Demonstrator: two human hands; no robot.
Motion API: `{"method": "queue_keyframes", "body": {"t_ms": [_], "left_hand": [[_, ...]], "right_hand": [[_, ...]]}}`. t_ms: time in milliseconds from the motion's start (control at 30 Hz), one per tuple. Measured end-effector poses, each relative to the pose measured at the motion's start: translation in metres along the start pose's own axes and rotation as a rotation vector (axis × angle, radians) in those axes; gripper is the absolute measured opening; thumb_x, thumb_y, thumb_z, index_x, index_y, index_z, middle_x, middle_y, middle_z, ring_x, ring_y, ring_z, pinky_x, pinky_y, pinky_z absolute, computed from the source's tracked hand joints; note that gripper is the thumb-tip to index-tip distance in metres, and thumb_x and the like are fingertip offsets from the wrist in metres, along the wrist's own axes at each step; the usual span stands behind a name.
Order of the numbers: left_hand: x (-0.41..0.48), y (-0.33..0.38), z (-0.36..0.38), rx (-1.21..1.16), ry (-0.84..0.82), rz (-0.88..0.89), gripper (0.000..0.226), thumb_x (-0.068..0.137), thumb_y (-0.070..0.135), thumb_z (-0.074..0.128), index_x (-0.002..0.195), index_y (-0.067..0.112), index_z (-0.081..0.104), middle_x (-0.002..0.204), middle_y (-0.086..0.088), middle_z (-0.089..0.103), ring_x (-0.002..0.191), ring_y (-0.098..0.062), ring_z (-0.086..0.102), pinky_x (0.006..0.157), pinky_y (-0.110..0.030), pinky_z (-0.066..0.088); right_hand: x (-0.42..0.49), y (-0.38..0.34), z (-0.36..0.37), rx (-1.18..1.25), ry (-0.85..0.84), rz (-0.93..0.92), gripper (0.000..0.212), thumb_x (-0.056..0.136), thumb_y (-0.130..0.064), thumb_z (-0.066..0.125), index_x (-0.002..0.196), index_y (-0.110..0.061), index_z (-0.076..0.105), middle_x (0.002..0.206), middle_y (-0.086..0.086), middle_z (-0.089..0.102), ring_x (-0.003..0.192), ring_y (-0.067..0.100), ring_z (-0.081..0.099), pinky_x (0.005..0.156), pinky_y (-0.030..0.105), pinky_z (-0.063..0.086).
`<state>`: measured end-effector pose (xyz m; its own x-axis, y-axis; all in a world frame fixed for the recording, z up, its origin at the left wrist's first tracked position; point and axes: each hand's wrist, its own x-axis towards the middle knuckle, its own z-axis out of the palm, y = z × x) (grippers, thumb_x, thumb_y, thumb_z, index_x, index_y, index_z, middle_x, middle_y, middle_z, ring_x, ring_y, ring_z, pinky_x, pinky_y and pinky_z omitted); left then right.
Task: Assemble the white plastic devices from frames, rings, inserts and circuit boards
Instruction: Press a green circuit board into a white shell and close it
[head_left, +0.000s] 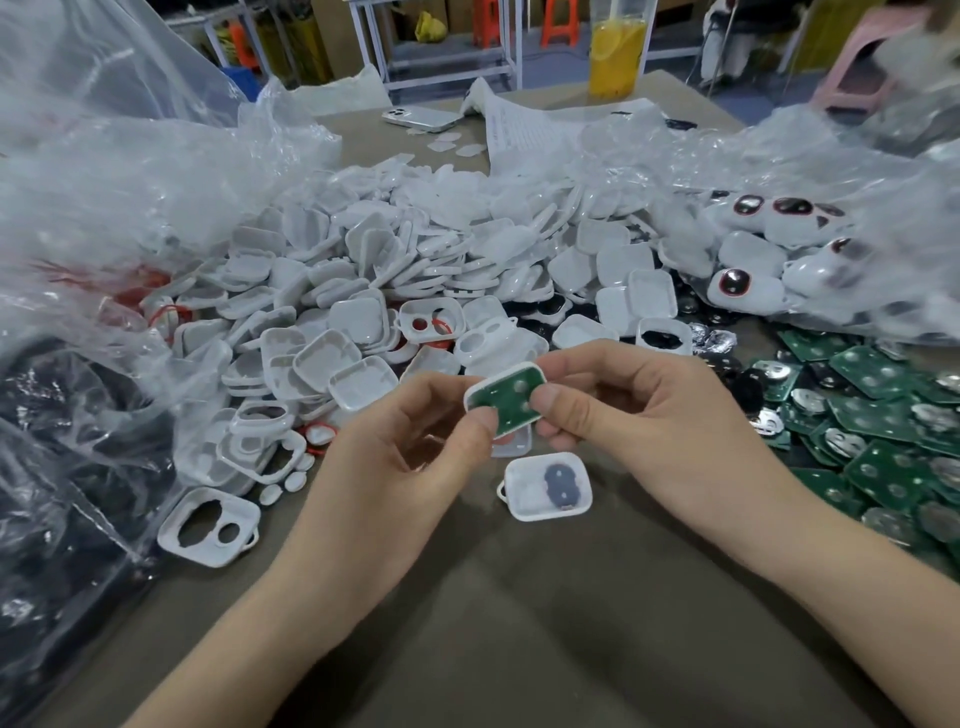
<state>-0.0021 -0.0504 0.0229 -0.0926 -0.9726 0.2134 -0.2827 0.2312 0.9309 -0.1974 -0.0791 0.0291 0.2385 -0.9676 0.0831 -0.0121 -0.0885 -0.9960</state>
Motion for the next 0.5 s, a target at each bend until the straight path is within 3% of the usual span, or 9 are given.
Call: {"method": "queue_keyframes", "body": {"t_ms": [67,167,300,500], "left_hand": [[0.000,-0.002,0.005,0.099,0.083,0.046,0.008,0.094,0.024,0.070,0.092,0.032,0.069,0.087,0.015,0.075,0.077,-0.012,0.070,0.071,-0.024,0.053],[-0.001,-0.002,0.011,0.178,0.155,0.084,0.015,0.092,0.017,0.070,0.088,0.032,0.066,0.082,0.018,0.074,0.075,-0.009,0.069,0.064,-0.017,0.048],[0.000,-0.002,0.012,0.132,0.150,0.050,0.013,0.092,0.020,0.069,0.089,0.032,0.067,0.084,0.018,0.075,0.077,-0.011,0.069,0.069,-0.024,0.050],[0.001,-0.001,0.012,0.098,0.133,0.039,0.008,0.092,0.021,0.069,0.092,0.030,0.068,0.087,0.015,0.076,0.083,-0.013,0.071,0.075,-0.030,0.052]], "right_hand": [[0.000,0.003,0.004,-0.019,0.075,-0.019,0.009,0.084,-0.015,0.078,0.092,-0.021,0.075,0.084,0.003,0.076,0.072,0.015,0.073,0.071,0.023,0.057],[0.000,0.007,0.007,-0.095,0.147,-0.044,0.008,0.083,-0.021,0.080,0.084,-0.024,0.073,0.086,-0.002,0.077,0.076,0.017,0.073,0.077,0.031,0.059],[0.000,0.008,0.007,-0.176,0.168,-0.094,0.011,0.083,-0.027,0.080,0.081,-0.035,0.072,0.086,-0.010,0.077,0.079,0.009,0.074,0.076,0.027,0.059],[-0.001,0.010,0.008,-0.169,0.164,-0.113,0.014,0.083,-0.023,0.081,0.080,-0.033,0.073,0.083,-0.013,0.077,0.079,0.007,0.074,0.074,0.017,0.056]]}}
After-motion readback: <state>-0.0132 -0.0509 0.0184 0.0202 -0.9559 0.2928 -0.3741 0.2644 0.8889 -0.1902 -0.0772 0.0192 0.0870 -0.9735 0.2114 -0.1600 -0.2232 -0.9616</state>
